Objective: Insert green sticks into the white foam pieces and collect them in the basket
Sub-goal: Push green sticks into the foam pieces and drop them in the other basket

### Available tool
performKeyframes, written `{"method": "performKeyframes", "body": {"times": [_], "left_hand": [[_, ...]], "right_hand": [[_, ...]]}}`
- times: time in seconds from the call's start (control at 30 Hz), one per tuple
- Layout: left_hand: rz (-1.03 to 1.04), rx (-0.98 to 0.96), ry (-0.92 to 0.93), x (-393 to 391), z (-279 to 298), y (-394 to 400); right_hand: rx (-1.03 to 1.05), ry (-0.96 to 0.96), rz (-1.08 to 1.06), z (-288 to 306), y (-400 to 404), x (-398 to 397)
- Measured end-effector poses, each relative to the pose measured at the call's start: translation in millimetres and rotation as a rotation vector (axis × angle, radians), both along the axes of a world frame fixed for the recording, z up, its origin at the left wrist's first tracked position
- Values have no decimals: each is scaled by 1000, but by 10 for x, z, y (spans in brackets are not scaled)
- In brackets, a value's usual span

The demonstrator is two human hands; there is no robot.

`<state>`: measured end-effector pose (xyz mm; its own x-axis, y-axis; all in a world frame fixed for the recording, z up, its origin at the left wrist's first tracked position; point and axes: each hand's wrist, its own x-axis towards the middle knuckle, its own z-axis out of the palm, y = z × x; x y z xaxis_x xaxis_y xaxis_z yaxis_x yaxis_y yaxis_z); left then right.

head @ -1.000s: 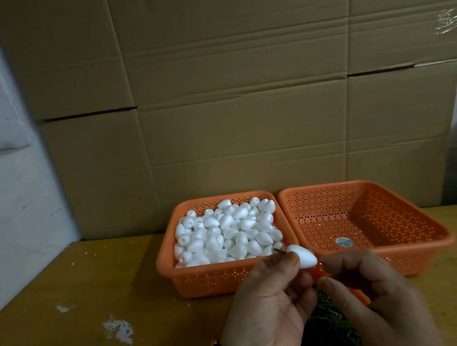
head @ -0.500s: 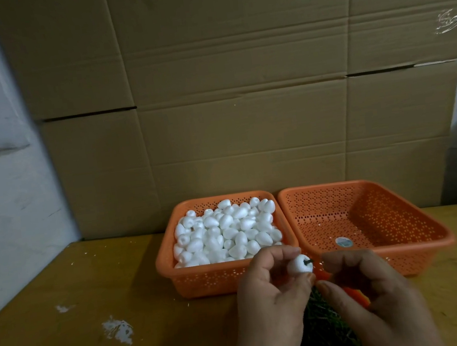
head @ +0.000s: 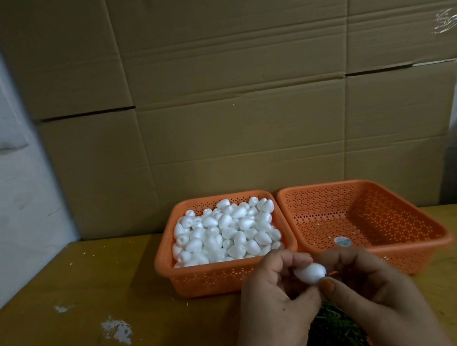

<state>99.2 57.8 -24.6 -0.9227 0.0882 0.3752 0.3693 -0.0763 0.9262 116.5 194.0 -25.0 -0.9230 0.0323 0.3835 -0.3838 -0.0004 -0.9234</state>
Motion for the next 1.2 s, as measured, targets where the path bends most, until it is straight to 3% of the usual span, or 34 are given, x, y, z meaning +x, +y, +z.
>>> {"method": "performKeyframes", "body": {"times": [0.13, 0.5, 0.83, 1.0, 1.2], "left_hand": [[-65, 70, -27, -30, 25, -60], [-74, 78, -28, -42, 7, -59], [-49, 33, -34, -45, -7, -65], [-60, -38, -54, -39, 12, -84], [-59, -108, -108, -41, 14, -93]], "right_hand": [[-105, -24, 17, 22, 31, -18], [-37, 15, -91, 12, 27, -29], [-56, 36, -36, -26, 56, -58], [23, 88, 75, -19, 92, -55], [159, 118, 56, -70, 116, -82]]}}
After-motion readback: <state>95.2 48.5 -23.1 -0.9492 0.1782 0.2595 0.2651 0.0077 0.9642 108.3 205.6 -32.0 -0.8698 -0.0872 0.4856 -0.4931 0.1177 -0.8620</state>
